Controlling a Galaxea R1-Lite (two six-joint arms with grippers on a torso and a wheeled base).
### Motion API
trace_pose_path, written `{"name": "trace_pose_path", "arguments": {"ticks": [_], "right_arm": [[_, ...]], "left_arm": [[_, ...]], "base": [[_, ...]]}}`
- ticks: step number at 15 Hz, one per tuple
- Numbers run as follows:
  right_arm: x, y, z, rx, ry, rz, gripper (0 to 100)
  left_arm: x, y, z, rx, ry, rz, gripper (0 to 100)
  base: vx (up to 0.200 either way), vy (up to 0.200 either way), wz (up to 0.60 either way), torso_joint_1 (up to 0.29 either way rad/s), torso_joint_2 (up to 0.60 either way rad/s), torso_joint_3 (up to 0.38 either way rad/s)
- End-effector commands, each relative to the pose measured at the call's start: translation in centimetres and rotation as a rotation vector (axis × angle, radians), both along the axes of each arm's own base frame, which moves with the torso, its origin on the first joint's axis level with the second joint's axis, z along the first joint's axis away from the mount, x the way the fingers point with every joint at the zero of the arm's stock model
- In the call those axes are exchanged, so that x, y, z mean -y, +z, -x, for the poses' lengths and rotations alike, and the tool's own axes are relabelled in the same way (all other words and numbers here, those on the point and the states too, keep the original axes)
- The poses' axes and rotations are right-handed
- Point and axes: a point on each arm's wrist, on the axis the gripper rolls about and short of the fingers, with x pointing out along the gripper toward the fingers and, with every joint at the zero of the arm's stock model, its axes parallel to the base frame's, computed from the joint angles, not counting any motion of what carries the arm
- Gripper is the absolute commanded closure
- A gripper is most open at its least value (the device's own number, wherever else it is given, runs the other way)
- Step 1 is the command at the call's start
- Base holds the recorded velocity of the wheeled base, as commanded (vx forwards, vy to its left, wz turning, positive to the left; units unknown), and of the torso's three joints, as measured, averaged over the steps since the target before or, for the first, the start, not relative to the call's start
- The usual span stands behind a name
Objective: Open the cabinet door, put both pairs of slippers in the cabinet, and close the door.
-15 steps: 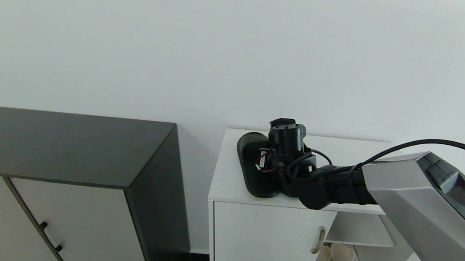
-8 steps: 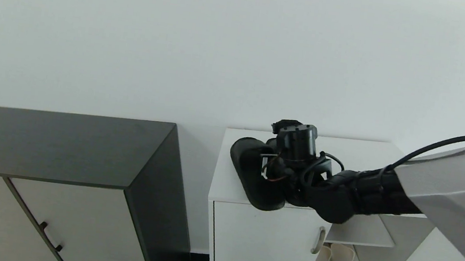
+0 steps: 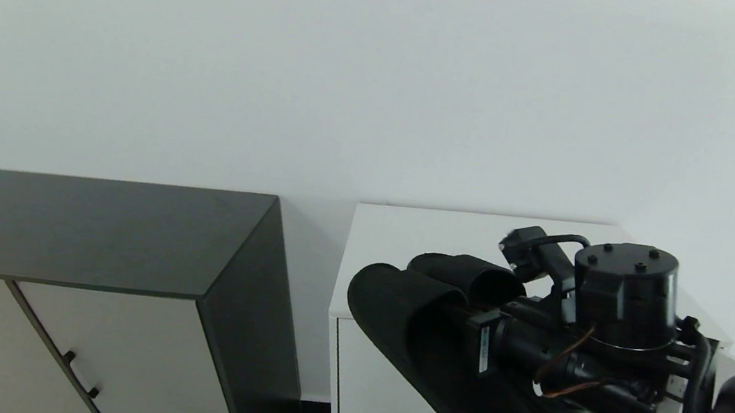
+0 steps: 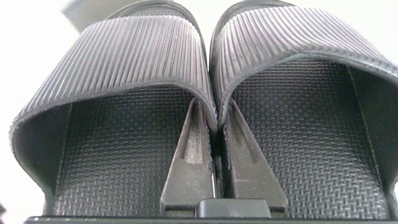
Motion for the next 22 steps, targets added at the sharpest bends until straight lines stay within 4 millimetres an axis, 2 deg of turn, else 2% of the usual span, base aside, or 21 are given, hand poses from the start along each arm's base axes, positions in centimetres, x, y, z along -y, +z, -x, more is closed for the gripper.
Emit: {"name": "trace_pose_path", "arguments": {"ticks": [1, 4, 12, 22], "right_arm": [[0.7, 1.1, 1.5, 0.023, 0.020, -0.024, 100], [0.2, 0.8, 2.3, 0.018, 0.053, -0.018, 100], [0.2, 0.5, 2.3, 0.010, 0.051, -0.011, 100], [0.5, -0.3, 2.0, 0.018, 0.040, -0.021, 100]], "left_arm": [[0.0, 0.0, 0.0, -0.002, 0.000, 0.001, 100], [0.0, 0.0, 0.0, 0.001, -0.002, 0.001, 100], [0.0, 0.0, 0.0, -0.001, -0.002, -0.004, 100], [0.0, 0.0, 0.0, -0.001, -0.002, -0.003, 100]], "base": [[0.000, 0.000, 0.00, 0.000, 0.00, 0.000], [-0.200, 0.000, 0.00, 0.001, 0.00, 0.002], [-0.200, 0.000, 0.00, 0.002, 0.00, 0.004], [0.000, 0.000, 0.00, 0.000, 0.00, 0.000]]}}
